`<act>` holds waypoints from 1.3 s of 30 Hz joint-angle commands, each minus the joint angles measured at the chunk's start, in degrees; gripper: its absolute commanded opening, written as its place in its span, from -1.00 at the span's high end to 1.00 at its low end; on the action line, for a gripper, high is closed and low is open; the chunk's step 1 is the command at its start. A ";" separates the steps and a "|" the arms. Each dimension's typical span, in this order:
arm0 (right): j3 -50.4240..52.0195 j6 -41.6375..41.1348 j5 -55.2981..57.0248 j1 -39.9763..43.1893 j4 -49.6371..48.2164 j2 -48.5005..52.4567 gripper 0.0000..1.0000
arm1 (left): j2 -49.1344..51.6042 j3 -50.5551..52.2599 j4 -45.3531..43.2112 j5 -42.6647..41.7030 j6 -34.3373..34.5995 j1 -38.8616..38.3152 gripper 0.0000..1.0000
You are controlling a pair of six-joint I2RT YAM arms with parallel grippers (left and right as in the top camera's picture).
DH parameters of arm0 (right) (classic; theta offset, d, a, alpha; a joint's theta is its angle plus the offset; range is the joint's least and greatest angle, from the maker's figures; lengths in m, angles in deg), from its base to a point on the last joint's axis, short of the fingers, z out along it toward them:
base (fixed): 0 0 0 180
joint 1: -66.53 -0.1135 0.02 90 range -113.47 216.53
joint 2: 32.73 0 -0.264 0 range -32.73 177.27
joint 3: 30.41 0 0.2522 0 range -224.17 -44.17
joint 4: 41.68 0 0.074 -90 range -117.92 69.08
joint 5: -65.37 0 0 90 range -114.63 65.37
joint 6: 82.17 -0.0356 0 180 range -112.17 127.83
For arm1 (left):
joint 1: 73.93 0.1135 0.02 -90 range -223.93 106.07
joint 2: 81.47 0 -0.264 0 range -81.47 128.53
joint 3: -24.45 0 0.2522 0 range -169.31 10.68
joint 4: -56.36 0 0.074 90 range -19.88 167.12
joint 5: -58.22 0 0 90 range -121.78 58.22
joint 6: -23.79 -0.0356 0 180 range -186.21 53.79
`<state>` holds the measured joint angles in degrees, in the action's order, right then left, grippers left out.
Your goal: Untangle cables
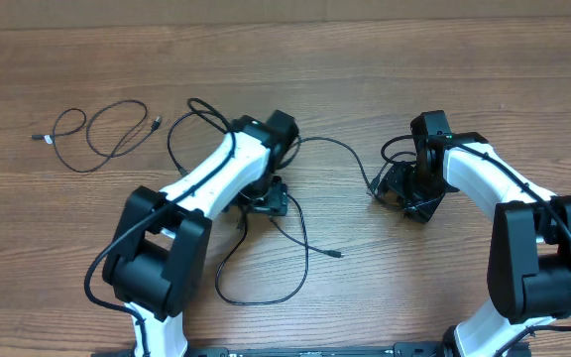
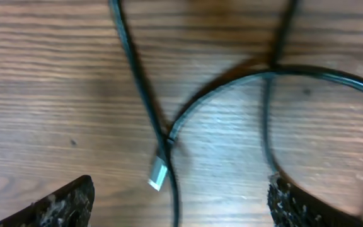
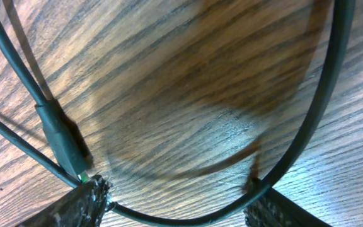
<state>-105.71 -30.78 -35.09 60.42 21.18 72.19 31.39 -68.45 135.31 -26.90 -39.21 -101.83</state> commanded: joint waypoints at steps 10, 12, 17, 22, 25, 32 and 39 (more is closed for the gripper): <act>2.45 0.98 4.37 0.22 -0.85 3.10 -0.43 | -0.74 8.66 -11.34 -1.66 -3.93 1.42 0.01; 2.45 0.98 4.37 0.22 -0.85 3.10 -0.43 | -0.74 9.57 -12.81 -1.68 -3.98 1.42 0.30; 2.45 0.98 4.35 0.22 -0.96 3.10 -0.43 | -0.74 11.52 -15.52 -1.70 -4.83 1.42 0.51; 2.45 0.98 4.35 0.22 -1.03 3.10 -0.44 | -0.74 12.87 -17.38 -1.70 -6.10 1.42 0.75; 2.45 0.96 4.35 0.22 -1.01 3.10 -0.75 | -0.74 13.33 -17.35 -1.66 -6.49 1.42 0.89; 2.45 0.98 3.69 0.22 -0.96 3.10 -1.00 | -0.81 13.42 -17.22 -1.27 -6.47 1.42 0.91; 2.45 0.98 3.74 0.22 -1.11 3.10 -1.00 | -4.07 13.40 -17.40 1.18 -6.01 1.42 0.91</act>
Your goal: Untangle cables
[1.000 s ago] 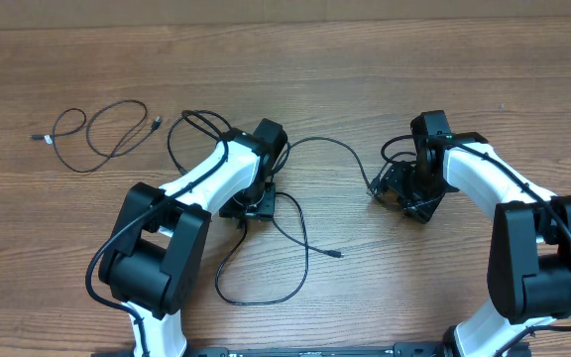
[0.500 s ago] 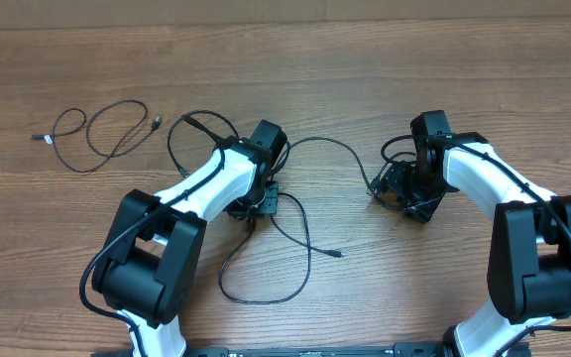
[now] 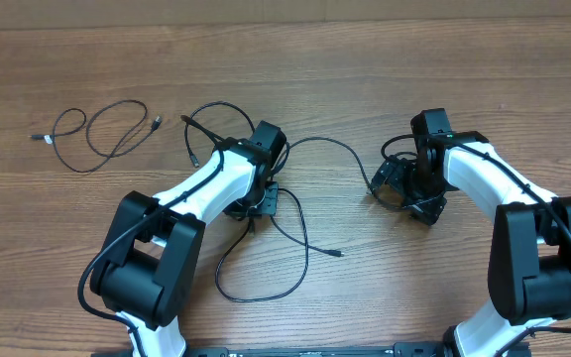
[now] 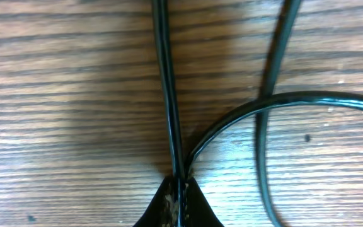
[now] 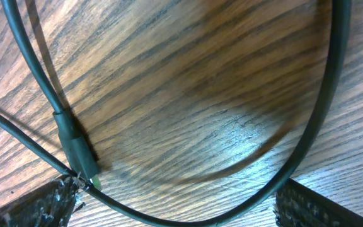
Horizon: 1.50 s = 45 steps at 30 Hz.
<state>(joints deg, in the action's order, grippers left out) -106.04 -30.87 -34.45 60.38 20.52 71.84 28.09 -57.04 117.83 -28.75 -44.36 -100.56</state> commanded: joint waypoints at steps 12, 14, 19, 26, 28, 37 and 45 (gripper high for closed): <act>2.78 1.07 3.08 0.26 -5.33 3.45 -1.00 | -17.79 1.97 1.11 7.08 -0.94 0.15 0.92; 2.78 1.07 3.10 0.26 -6.80 3.45 -1.00 | -21.24 1.97 1.07 10.38 -0.92 0.15 0.91; 2.78 1.07 3.08 0.26 -10.36 3.45 -1.00 | -28.11 1.95 0.85 20.65 -0.90 0.15 0.91; 2.78 1.07 3.10 0.26 -13.97 3.45 -1.00 | -31.52 1.97 -5.40 38.23 -1.36 0.17 0.91; 2.78 1.07 3.10 0.26 -14.38 3.45 -1.00 | -31.47 1.95 -8.31 43.32 -1.84 0.48 0.91; 2.78 1.07 3.08 0.26 -14.38 3.45 -1.00 | -31.47 1.97 -25.55 49.88 -12.50 8.52 0.91; 2.78 1.07 3.10 0.26 -14.40 3.45 -1.00 | -31.21 1.97 -26.38 38.47 -12.41 22.58 0.91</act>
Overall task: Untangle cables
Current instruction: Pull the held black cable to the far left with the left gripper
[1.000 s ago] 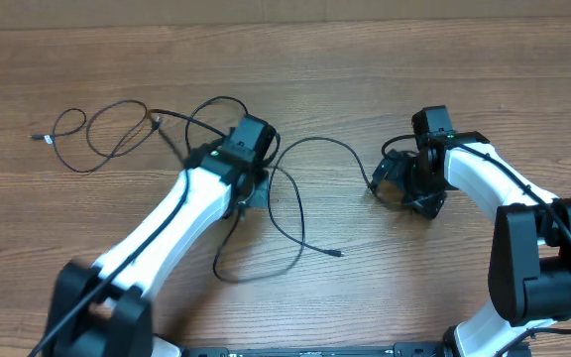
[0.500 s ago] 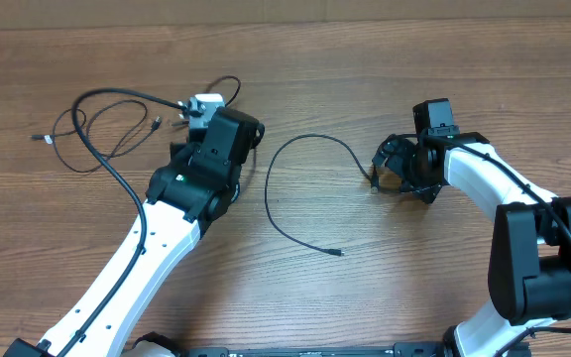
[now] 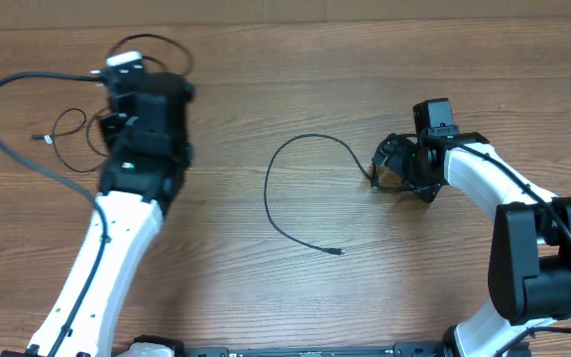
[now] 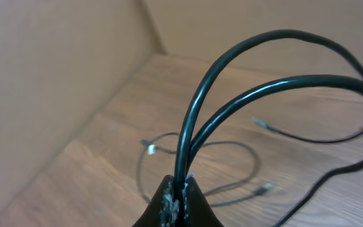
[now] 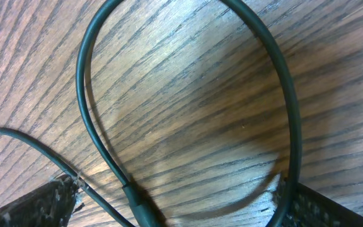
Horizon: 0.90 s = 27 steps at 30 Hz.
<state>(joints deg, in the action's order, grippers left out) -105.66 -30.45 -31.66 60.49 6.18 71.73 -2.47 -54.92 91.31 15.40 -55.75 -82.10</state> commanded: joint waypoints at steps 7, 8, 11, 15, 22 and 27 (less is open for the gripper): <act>2.40 0.66 0.28 0.15 -0.07 3.56 -1.00 | 2.38 -0.15 2.60 -18.10 4.07 15.98 0.92; 2.40 0.66 0.31 0.15 -0.07 3.56 -1.00 | 3.13 -0.15 2.89 -19.26 4.85 17.29 0.91; 2.40 0.66 0.31 0.15 -0.07 3.56 -1.00 | 5.79 -0.15 3.72 -22.77 5.25 20.65 0.91; 2.40 0.66 0.31 0.15 -0.07 3.56 -1.00 | 9.11 -0.15 4.59 -24.26 5.22 22.95 0.92; 2.40 0.66 0.31 0.15 -0.07 3.56 -1.00 | 12.55 -0.15 5.79 -24.35 5.22 23.52 0.74; 2.40 0.66 0.31 0.15 -0.07 3.56 -1.00 | 12.59 -0.15 5.81 -24.57 5.20 23.52 -0.45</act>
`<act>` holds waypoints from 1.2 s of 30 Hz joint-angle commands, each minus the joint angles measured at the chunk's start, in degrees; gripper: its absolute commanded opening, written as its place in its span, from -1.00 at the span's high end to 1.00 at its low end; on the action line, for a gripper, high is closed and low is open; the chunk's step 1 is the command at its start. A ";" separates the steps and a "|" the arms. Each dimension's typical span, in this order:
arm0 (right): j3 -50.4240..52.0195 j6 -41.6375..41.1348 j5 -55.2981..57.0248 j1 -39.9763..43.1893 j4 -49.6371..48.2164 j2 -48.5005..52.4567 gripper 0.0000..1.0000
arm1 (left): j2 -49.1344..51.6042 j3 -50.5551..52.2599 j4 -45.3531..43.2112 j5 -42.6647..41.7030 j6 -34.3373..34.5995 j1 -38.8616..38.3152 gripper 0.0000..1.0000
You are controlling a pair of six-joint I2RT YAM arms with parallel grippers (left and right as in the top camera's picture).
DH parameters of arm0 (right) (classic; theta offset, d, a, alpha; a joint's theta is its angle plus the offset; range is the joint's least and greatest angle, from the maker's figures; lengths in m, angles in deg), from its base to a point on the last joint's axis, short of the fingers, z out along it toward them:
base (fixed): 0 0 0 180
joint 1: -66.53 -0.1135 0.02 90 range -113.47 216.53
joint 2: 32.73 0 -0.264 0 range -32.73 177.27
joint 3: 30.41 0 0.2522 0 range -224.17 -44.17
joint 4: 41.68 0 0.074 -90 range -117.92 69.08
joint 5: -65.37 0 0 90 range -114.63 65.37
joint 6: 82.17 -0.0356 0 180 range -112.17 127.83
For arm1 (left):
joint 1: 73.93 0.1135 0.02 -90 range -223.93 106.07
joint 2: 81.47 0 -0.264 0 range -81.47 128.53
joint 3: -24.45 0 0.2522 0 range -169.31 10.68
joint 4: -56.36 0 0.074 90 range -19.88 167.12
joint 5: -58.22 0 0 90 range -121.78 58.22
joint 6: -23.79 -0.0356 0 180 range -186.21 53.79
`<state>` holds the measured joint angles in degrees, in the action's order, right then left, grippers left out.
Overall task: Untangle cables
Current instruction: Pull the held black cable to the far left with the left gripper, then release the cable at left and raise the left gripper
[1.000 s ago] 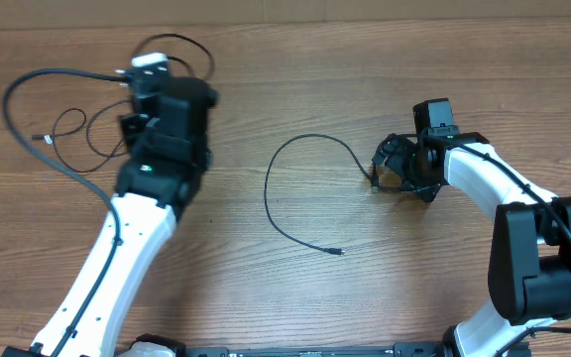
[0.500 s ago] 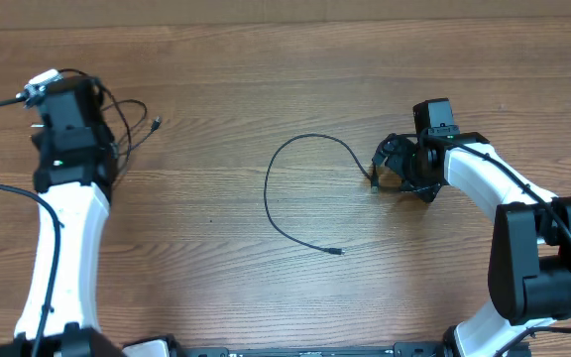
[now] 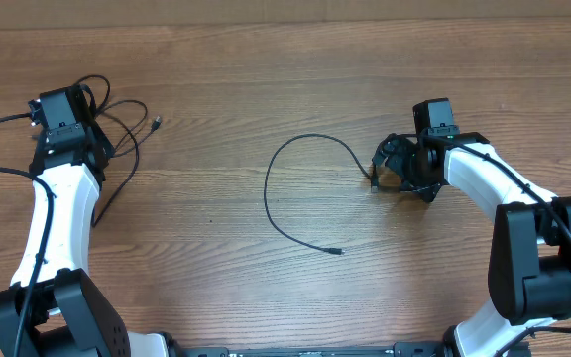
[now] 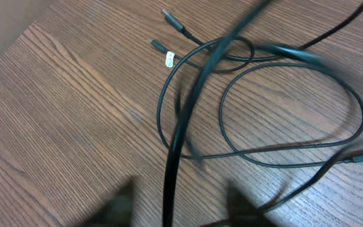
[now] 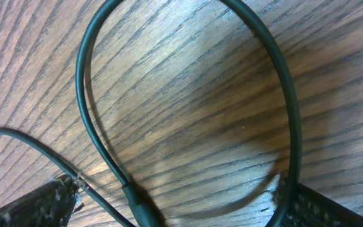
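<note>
At the far left, my left gripper (image 4: 184, 205) is open and its fingers (image 4: 125, 202) are blurred. A thick black cable (image 4: 175, 145) runs between them and off the table's left edge. It lies across a thin looped cable (image 4: 295, 145) with a silver plug. A second thin cable (image 3: 271, 188) curves alone mid-table and ends in a free plug (image 3: 338, 254). My right gripper (image 5: 181, 205) stands open over that cable's other end, a small loop (image 5: 87, 120) with a moulded connector (image 5: 137, 202).
A short cable end with a white tag (image 4: 169, 60) lies by the left pile. A brown cardboard wall (image 3: 285, 12) lines the back of the wooden table (image 3: 216, 278). The right arm (image 3: 484, 178) reaches in from the front right.
My left gripper was shut on the doubled thick cable, raised over the back left. Now it sits lower at the far left, open, with the cable among the thin ones. The right arm is unchanged.
My left gripper first hovered open over a tangle mid-table while the right stood open over its loop. It then shut on the thick cable. Later it held that cable high at the back left, leaving one thin cable mid-table. Now it is open.
</note>
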<state>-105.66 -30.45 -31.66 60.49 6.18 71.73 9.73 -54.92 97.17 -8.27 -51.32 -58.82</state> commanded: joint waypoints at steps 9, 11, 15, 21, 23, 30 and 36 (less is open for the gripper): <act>2.40 0.66 0.31 0.15 -0.07 3.56 -1.00 | 0.39 -0.24 -0.09 -23.45 -2.47 0.24 -0.99; 2.40 0.66 0.28 0.15 -0.07 3.56 -1.00 | 0.39 -0.24 -0.02 -26.01 -2.45 0.24 -0.99; 2.40 0.66 0.31 0.15 -0.07 3.56 -1.00 | 0.09 -0.24 0.07 -28.30 -2.40 0.24 -0.99; 2.40 0.66 0.31 0.15 -0.07 3.56 -1.00 | -4.00 -3.19 0.20 -23.91 -2.49 0.24 -1.00; 2.40 0.66 0.28 0.15 -0.07 3.56 -1.00 | -6.32 -4.02 0.17 -23.47 -2.47 0.24 -1.00; 2.40 0.66 0.31 0.15 -0.07 3.56 -1.00 | -13.27 -4.31 0.81 -34.62 -0.50 0.22 -0.99; 2.40 0.66 0.31 0.15 -0.07 3.56 -1.00 | -12.90 -4.31 7.43 -49.70 -0.50 -0.57 -1.00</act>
<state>-105.66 -30.48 -31.63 60.49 6.16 71.73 -3.89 -58.83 101.28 -46.96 -52.65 -58.84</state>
